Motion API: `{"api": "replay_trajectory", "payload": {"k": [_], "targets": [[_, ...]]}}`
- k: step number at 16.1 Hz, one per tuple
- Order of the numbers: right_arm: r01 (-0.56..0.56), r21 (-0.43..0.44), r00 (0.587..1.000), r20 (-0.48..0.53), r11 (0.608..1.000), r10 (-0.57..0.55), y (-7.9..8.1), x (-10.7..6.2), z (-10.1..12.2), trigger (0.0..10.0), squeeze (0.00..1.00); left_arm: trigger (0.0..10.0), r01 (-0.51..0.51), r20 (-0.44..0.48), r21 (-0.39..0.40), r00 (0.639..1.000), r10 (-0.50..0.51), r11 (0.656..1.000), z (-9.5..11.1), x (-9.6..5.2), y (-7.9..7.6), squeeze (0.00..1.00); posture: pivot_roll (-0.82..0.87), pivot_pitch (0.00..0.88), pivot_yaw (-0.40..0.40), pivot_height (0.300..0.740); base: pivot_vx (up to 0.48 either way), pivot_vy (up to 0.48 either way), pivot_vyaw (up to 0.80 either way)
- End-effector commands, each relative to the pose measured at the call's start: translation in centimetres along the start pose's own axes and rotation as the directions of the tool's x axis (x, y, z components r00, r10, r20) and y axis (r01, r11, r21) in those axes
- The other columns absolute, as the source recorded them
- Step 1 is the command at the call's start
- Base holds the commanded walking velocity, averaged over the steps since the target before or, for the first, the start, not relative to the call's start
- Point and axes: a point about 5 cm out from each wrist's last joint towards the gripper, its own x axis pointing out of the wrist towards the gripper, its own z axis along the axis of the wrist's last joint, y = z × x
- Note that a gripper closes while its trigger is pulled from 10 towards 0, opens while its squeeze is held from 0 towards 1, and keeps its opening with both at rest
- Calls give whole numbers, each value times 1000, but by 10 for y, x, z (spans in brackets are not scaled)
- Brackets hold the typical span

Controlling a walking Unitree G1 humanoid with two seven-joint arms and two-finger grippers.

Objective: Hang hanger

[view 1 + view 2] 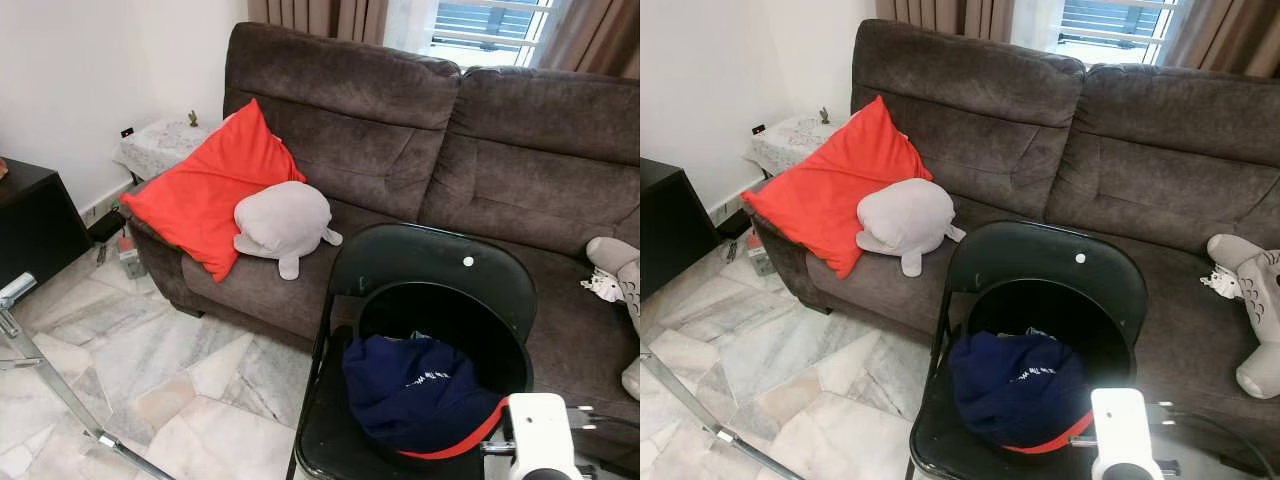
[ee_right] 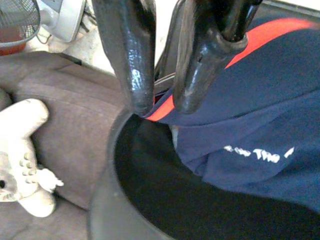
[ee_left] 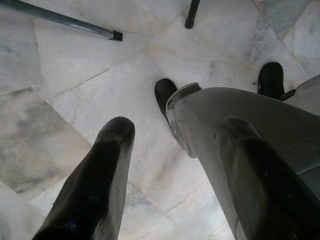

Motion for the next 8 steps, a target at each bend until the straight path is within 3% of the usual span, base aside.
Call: {"api": "replay_trajectory", "payload": {"k": [1, 6, 7, 8], "targets": [[-12, -20, 1000, -18, 1000, 12, 1, 3, -4, 10000, 0, 10000, -2, -22, 14, 1000, 3, 1000, -4, 0, 0, 0, -83, 0, -32, 740, 0, 0, 0], [73, -19, 994, 77, 997, -71, -11, 5, 8, 10000, 0, 10000, -1, -24, 15, 1000, 1, 1000, -5, -1, 0, 0, -86, 0, -29, 740, 0, 0, 0], [125, -33, 988, 98, 992, -121, -18, 4, 11, 10000, 0, 10000, -1, -23, 15, 1000, 2, 1000, -5, -1, 0, 0, -87, 0, -27, 740, 0, 0, 0], [207, -57, 975, 98, 977, -201, -35, 4, 11, 10000, 0, 10000, -2, -22, 18, 1000, 2, 1000, -5, -1, 0, 0, -92, 0, -23, 740, 0, 0, 0]]}}
